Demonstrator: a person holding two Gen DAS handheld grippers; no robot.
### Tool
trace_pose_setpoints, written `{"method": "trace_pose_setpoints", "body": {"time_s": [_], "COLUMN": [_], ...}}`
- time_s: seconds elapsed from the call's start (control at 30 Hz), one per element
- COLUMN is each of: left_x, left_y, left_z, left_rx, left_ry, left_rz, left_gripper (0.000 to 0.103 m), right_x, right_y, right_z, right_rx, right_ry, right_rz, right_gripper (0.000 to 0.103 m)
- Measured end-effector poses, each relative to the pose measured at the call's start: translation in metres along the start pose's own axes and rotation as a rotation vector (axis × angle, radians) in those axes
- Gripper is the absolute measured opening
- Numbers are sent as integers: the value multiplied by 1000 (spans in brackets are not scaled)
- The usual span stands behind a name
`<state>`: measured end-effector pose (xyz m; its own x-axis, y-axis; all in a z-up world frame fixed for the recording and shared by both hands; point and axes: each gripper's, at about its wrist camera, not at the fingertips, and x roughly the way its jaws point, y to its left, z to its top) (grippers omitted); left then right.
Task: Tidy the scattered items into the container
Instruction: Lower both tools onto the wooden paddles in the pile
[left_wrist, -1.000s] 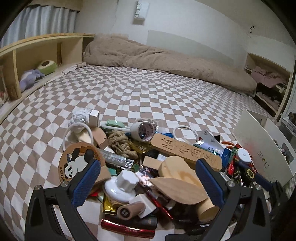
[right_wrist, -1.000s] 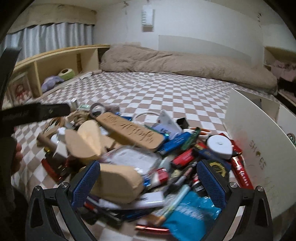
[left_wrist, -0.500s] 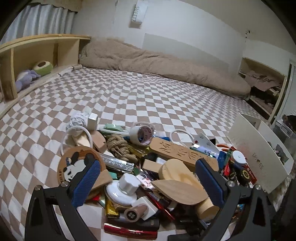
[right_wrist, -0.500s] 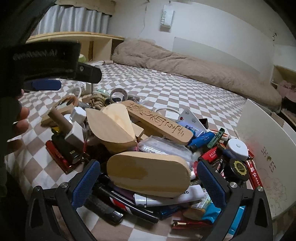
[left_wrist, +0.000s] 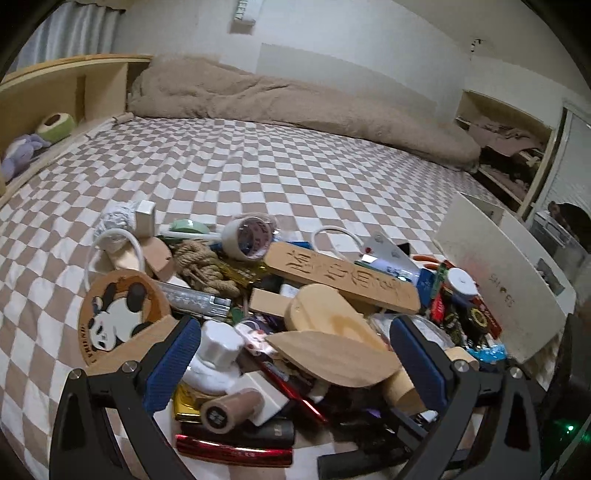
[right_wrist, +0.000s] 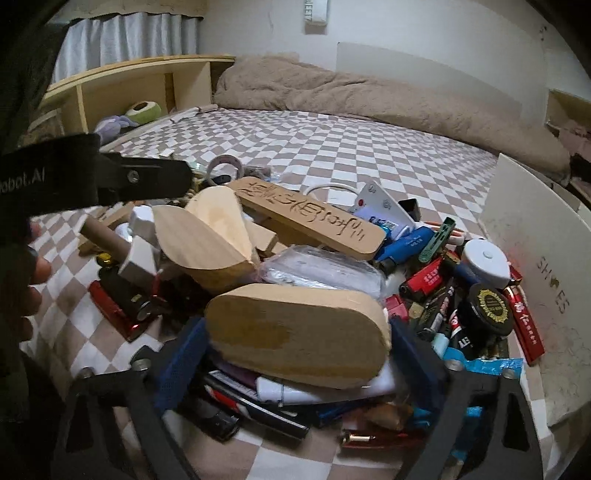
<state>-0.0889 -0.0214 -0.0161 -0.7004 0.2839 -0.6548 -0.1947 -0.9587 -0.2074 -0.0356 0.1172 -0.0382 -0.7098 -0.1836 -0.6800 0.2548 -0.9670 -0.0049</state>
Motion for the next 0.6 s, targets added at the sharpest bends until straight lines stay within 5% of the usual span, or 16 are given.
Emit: {"method": "trace_pose_setpoints", "body": {"time_s": [0.23, 0.6], "left_x": [3, 17], "left_y": [-12, -33], "left_z": [-3, -12], "left_rx": [45, 146], "left_ry": [13, 31], "left_rz": [-58, -12], "left_gripper": [103, 103], "right_x": [-10, -23], "right_y": [-18, -70], "right_z": [2, 11], "right_rx": [45, 178], "right_ry": [-15, -56], "right_rz": [17, 13], "right_gripper": [90, 90]}}
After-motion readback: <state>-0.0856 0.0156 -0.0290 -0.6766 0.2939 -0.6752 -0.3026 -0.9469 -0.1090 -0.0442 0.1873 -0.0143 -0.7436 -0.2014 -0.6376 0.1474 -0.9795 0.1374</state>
